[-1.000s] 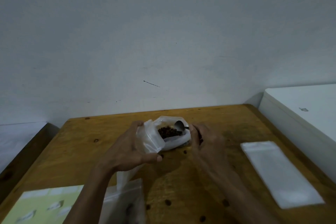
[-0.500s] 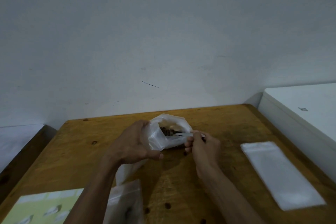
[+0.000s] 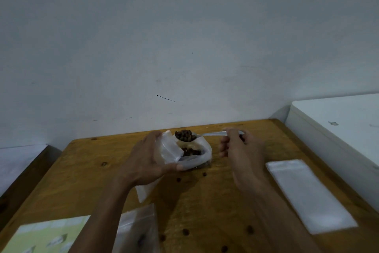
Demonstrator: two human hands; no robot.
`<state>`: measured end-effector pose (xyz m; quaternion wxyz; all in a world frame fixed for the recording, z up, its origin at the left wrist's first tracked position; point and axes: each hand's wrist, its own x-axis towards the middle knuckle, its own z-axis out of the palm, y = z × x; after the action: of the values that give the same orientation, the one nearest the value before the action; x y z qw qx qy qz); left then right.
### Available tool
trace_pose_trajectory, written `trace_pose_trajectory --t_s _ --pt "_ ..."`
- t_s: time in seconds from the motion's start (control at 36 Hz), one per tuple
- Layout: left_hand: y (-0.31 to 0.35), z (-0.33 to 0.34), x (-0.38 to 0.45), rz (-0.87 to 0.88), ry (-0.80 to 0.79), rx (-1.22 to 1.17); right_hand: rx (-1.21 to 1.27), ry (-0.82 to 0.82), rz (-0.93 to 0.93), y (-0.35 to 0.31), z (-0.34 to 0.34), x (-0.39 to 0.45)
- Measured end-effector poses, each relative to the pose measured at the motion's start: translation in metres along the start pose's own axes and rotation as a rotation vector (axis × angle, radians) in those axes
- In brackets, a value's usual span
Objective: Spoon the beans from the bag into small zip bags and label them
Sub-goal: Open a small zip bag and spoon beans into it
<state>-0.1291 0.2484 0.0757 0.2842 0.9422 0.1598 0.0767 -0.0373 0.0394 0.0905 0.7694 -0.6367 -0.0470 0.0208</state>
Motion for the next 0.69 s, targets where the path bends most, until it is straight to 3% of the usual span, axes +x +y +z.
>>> trace_pose_trajectory --t_s 0.17,0.31,0.53,0.69 --pt "0.005 -0.003 -0.001 0.024 -0.02 -0.002 -0.142 -0.119 -0.098 -0.004 0.011 -0.011" --pt "0.005 0.0 0.001 0.058 -0.016 -0.036 -0.405 -0.259 -0.317 -0.003 0.021 -0.024" --pt "-0.001 -0.001 0.005 0.111 0.039 0.004 -0.63 -0.258 -0.717 -0.002 0.029 -0.026" --pt "-0.001 -0.002 0.005 0.135 0.005 0.028 -0.661 -0.272 -0.783 -0.001 0.027 -0.022"
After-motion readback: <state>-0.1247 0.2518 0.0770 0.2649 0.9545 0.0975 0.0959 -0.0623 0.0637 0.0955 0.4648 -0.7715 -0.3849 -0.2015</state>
